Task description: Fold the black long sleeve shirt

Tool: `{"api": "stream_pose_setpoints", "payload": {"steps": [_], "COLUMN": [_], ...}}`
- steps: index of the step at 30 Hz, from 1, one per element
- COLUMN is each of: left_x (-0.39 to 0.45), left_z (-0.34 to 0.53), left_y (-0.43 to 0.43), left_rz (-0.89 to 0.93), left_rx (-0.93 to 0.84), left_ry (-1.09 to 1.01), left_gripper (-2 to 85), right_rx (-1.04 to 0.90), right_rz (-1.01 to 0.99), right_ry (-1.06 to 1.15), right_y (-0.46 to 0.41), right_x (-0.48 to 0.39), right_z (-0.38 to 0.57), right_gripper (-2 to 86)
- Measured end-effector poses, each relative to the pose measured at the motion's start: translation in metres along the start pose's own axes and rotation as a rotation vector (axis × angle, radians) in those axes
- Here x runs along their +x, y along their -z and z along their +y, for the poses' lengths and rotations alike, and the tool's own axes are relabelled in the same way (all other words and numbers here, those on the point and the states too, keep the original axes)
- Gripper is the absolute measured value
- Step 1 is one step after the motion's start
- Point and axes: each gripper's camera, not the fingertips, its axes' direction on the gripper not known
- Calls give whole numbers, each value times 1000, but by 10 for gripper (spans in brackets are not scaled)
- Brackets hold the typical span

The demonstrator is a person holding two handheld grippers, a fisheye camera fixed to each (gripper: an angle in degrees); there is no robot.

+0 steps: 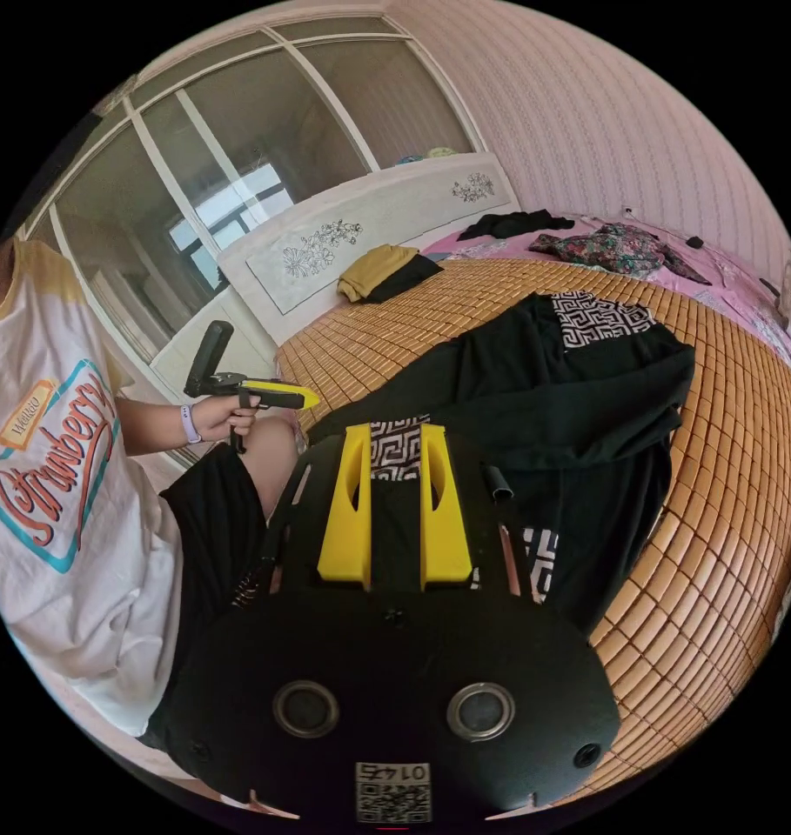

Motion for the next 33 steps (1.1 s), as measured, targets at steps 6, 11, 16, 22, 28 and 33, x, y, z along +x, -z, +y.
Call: {"api": "stream_pose_setpoints", "payload": {"steps": [6, 11, 16, 22, 28, 33], "left_x": [-24, -41, -46, -44, -37, -34], "left_z": [-93, -211, -291, -337, -339, -303], "left_y": [-24, -85, -145, -197, -159, -86], "left_rz": [65, 92, -18, 30, 9, 125], "left_rx": [180, 173, 110, -50, 69, 210], "left_ry": [-18, -74, 0, 23, -75, -154], "left_gripper": [52, 73, 88, 27, -5, -6], "right_rx": [27, -29, -48, -88, 14, 89], "right_rz": [287, 434, 450, 303, 283, 238], "right_ry": [-198, -300, -423, -517, -383, -239], "right_y": [5, -21, -51, -75, -41, 19], "right_x": [100, 182, 247, 284, 253, 196], "right_z": [-46, -98, -151, -197, -219, -201], "right_gripper": [88, 94, 82, 60, 21, 11]}}
